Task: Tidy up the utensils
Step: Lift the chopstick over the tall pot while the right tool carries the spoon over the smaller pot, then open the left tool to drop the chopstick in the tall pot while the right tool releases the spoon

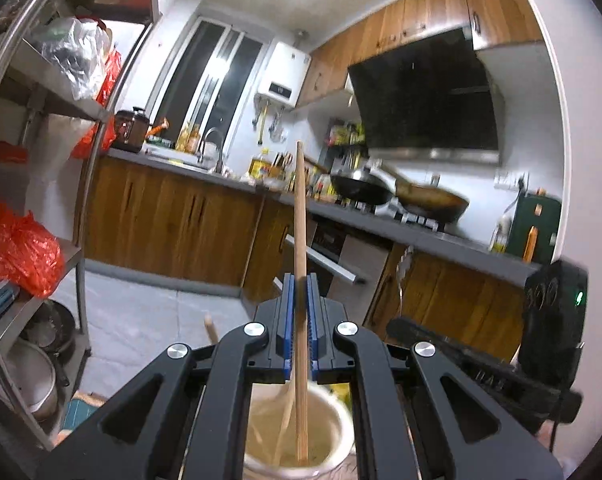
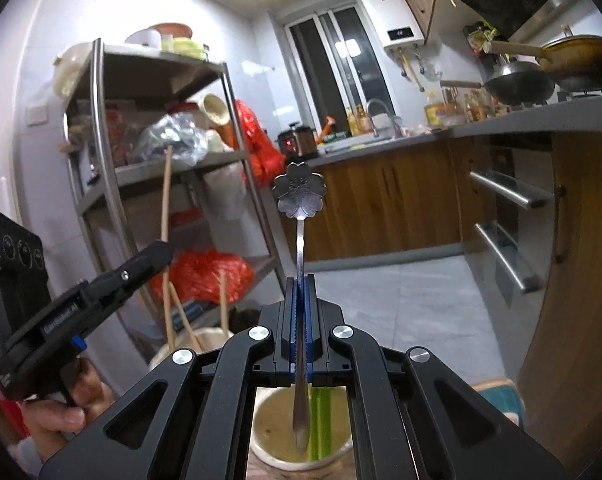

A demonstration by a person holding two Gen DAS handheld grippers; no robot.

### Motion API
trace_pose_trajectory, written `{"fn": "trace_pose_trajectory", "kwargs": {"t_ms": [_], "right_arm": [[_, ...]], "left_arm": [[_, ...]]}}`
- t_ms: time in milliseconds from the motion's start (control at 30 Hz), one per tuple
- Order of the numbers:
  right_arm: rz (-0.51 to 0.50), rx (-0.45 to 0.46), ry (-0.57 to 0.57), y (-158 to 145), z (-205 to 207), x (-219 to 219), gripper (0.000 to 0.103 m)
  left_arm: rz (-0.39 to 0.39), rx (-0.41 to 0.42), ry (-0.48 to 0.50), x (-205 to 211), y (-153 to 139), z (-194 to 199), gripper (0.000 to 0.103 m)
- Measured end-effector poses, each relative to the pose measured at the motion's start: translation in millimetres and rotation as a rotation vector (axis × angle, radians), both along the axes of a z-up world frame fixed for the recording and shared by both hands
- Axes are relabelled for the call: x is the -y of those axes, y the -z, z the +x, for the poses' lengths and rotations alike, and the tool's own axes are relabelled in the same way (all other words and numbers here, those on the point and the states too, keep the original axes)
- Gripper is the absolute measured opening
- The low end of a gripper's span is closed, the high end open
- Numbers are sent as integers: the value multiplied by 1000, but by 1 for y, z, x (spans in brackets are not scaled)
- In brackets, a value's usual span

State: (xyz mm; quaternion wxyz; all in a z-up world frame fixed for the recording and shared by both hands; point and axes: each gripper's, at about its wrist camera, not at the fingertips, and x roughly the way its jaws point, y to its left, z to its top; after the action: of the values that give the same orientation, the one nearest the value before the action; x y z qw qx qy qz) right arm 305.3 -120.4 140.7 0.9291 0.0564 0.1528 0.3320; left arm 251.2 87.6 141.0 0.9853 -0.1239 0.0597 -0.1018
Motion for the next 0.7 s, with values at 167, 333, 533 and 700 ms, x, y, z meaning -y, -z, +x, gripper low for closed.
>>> {"fn": "trace_pose_trajectory", "kwargs": {"t_ms": [167, 333, 533, 700], "right_arm": [[-80, -29, -7, 10, -5, -9, 4], [-142, -63, 0, 20, -7, -15, 4], [-193, -99, 20, 27, -2, -20, 4], [-209, -125, 25, 32, 1, -23, 4]], "left_arm": [[58, -74, -5, 7, 17, -2, 6], [93, -130, -28, 8, 24, -4, 6], [139, -196, -43, 14, 28, 6, 6], [165, -208, -64, 15, 29, 7, 6]]}}
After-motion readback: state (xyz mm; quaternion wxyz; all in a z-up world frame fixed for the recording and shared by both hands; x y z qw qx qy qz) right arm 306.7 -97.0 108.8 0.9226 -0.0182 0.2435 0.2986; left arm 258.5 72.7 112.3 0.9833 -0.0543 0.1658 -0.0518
